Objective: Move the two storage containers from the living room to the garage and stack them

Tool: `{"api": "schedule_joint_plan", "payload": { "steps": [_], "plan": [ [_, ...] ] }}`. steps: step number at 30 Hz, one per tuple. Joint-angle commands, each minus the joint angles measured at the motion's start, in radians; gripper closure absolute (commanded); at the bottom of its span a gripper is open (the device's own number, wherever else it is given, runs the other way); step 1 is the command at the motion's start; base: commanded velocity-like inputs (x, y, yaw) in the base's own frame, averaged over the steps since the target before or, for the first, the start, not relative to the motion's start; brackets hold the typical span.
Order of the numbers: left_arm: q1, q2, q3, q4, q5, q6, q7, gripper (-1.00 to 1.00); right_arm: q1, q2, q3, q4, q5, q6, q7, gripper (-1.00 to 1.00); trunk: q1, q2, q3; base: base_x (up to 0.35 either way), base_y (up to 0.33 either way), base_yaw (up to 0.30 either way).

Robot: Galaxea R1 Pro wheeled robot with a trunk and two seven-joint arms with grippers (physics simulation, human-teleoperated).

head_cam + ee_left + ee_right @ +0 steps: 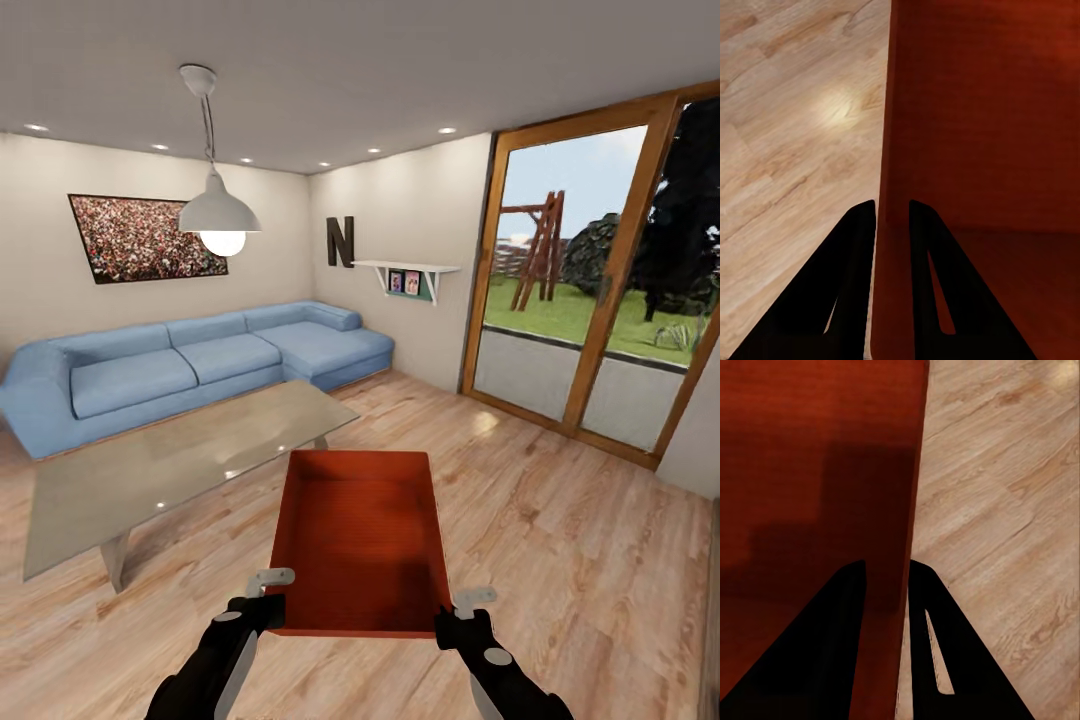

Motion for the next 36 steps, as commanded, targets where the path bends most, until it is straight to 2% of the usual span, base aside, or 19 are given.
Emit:
{"api": "schedule_joint_plan", "payload": {
  "steps": [1,22,26,28,31,36],
  "plan": [
    [0.0,0.003,0.012,0.0,-0.022,0.008,0.012,1.0,-0.001,-0.001,0.002,-0.003,-0.001,-0.004,-0.003,1.0,0.0,-0.001,0.0,0.0,0.0,0.292],
    [0.0,0.003,0.015,0.001,-0.016,0.008,0.009,1.0,-0.001,-0.001,0.002,-0.002,-0.002,-0.004,-0.003,1.0,0.0,-0.001,0.0,0.0,0.0,0.292],
    [0.0,0.004,0.018,0.023,-0.015,0.007,0.009,1.0,-0.001,-0.001,0.002,-0.002,-0.002,-0.004,-0.003,1.0,0.0,-0.001,0.0,0.0,0.0,0.293],
    [0.0,0.004,0.022,0.034,-0.015,-0.026,0.009,1.0,-0.001,-0.001,0.002,-0.002,-0.002,-0.004,-0.003,1.0,0.0,-0.001,0.0,0.0,0.0,0.293],
    [0.0,0.004,0.024,0.036,-0.016,-0.034,0.009,1.0,-0.001,-0.001,0.002,-0.003,-0.002,-0.004,-0.003,1.0,0.0,-0.001,0.0,0.0,0.0,0.293],
    [0.0,0.018,0.023,0.036,-0.015,-0.035,0.008,1.0,-0.001,-0.001,0.002,-0.003,-0.002,-0.004,-0.003,1.0,0.0,-0.001,0.0,0.0,0.0,0.292]
  ]
}}
